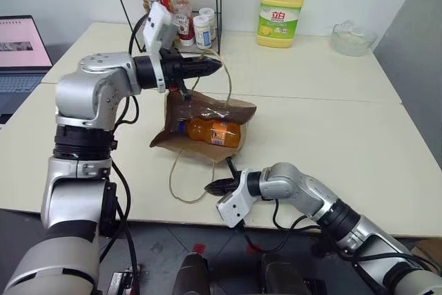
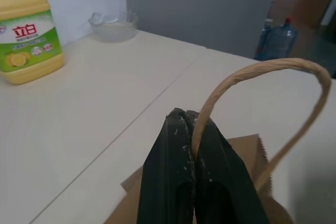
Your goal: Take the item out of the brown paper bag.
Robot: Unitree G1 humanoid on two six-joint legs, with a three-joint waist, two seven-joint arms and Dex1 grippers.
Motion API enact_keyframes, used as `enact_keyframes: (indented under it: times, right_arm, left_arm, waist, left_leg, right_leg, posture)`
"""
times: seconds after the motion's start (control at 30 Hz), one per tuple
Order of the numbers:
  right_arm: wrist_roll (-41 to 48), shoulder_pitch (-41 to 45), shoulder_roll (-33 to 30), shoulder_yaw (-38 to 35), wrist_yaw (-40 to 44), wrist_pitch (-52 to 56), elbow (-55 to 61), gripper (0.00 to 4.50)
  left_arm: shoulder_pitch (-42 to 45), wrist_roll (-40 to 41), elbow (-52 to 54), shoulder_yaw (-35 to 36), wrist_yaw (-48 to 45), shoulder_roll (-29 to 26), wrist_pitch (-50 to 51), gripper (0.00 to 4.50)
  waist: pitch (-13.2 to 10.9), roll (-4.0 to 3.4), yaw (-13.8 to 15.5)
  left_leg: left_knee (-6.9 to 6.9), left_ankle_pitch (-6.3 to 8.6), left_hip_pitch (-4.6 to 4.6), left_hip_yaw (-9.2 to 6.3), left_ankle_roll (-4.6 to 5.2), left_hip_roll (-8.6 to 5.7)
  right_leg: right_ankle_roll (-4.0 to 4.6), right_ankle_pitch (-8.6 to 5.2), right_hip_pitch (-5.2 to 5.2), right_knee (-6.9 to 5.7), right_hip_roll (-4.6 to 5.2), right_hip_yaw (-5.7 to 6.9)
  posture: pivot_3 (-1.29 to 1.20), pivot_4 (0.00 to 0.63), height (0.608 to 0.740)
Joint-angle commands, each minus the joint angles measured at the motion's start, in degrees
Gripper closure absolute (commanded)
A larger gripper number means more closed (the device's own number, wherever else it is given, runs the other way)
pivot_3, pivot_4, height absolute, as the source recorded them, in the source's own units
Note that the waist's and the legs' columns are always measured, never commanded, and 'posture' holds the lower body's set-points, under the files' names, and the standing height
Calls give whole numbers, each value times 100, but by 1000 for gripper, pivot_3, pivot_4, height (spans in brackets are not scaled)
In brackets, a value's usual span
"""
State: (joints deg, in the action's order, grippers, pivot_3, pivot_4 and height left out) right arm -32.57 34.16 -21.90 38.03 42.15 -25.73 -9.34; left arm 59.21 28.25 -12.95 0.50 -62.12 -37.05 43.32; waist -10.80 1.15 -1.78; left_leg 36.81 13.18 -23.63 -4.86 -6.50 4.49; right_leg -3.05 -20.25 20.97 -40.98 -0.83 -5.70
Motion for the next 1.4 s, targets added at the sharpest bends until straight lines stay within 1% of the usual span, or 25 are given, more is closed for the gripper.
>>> enact_keyframes:
  times: [0.03, 0.2, 0.33, 0.47, 0.53, 0.57, 0.63, 0.73, 0.77, 0.87, 1.0, 1.1, 1.2, 1.4]
  right_arm:
    - [89, -115, -218, -236, 150, 239, 21, 3895]
    - [143, -349, -433, -390, 249, 335, 657, 2274]
    - [1037, -584, -875, -890, 802, 722, 1599, 2274]
    - [2405, -487, -1391, -1389, 1775, 1590, 2670, 2274]
    - [3011, -398, -1589, -1683, 2065, 2005, 2998, 2274]
    - [3323, -314, -1569, -1848, 2101, 2328, 3132, 2274]
    - [3652, -163, -1476, -2029, 2055, 2743, 3266, 2274]
    - [3904, 446, -969, -2103, 1688, 3607, 3282, 2274]
    - [3863, 626, -800, -2028, 1595, 3801, 3243, 2274]
    - [3309, 947, -302, -1616, 1166, 3973, 2983, 2274]
    - [2367, 1186, 165, -1128, 481, 3599, 2496, 2274]
    - [1597, 1281, 214, -817, 20, 2845, 2116, 2274]
    - [1105, 1269, 333, -641, -375, 2402, 1875, 2274]
    - [490, 1149, 459, -563, -1030, 1626, 1441, 2274]
  left_arm:
    - [19, 325, 439, 161, -307, -225, 254, 4500]
    - [-358, 352, 783, -24, -703, -492, 277, 4500]
    - [-437, 314, 788, -45, -758, -508, 230, 4500]
    - [-408, 274, 677, -54, -758, -470, 187, 4500]
    - [-376, 241, 592, -69, -754, -444, 139, 4500]
    - [-346, 230, 533, -64, -732, -418, 130, 4500]
    - [-299, 215, 445, -62, -713, -390, 112, 4500]
    - [-200, 184, 285, -74, -723, -341, 76, 4500]
    - [-176, 175, 241, -80, -726, -323, 69, 4500]
    - [-106, 139, 82, -76, -693, -251, 50, 4500]
    - [71, 120, -260, -8, -537, -111, 81, 4500]
    - [174, 95, -467, 3, -494, -59, 106, 4500]
    - [307, 87, -704, 29, -440, -10, 127, 4500]
    - [505, 53, -1031, 48, -391, 87, 91, 4500]
  waist:
    - [0, 0, 0]
    - [0, 0, -3]
    - [-3, 0, 18]
    - [-7, -4, -2]
    - [-7, -4, -16]
    - [-7, -4, -21]
    - [-7, -4, -21]
    - [-8, -6, -33]
    - [-9, -6, -36]
    - [-8, -6, -33]
    - [-9, -6, -10]
    - [-9, -6, -9]
    - [-8, -6, -13]
    - [-8, -6, -26]
  left_leg:
    - [0, 0, 0, -1, 0, 0]
    - [-5, 0, 0, 0, -1, 0]
    - [-2, 0, -17, -3, -1, 0]
    - [-3, 0, -20, -3, 0, 0]
    - [-5, 1, -18, -6, 1, 4]
    - [-6, 0, -18, -6, 1, 4]
    - [-7, 1, -17, -6, 1, 4]
    - [-6, 1, -18, -5, 1, 4]
    - [-6, 0, -19, -5, 1, 4]
    - [-8, 0, -20, -5, 0, 5]
    - [-10, 0, -27, -4, 0, 3]
    - [-9, 0, -33, -4, -1, 2]
    - [-11, 0, -32, -3, -1, 3]
    - [-14, -1, -33, -3, -2, 4]
  right_leg:
    - [0, 0, 0, 0, 0, 0]
    - [0, 0, 1, 4, 0, -1]
    - [0, 0, 11, 8, 0, 3]
    - [0, 0, 14, 8, 0, 2]
    - [0, 0, 14, 8, -4, 4]
    - [0, 0, 14, 9, -4, 4]
    - [0, 0, 14, 9, -4, 4]
    - [0, 0, 17, 8, -4, 3]
    - [0, 0, 20, 6, -4, 2]
    - [1, 0, 23, 5, -5, 4]
    - [1, 0, 30, 11, -3, 4]
    - [1, 0, 36, 10, -2, 4]
    - [1, 0, 39, 9, -2, 4]
    - [1, 0, 41, 8, -3, 4]
  posture:
    - [0, 150, 740]
    - [0, 150, 740]
    - [0, 150, 740]
    - [0, 150, 740]
    - [0, 150, 740]
    - [0, 150, 740]
    - [0, 150, 740]
    - [0, 150, 740]
    - [0, 150, 740]
    - [0, 150, 740]
    - [0, 150, 740]
    - [0, 150, 740]
    - [0, 150, 740]
    - [0, 150, 740]
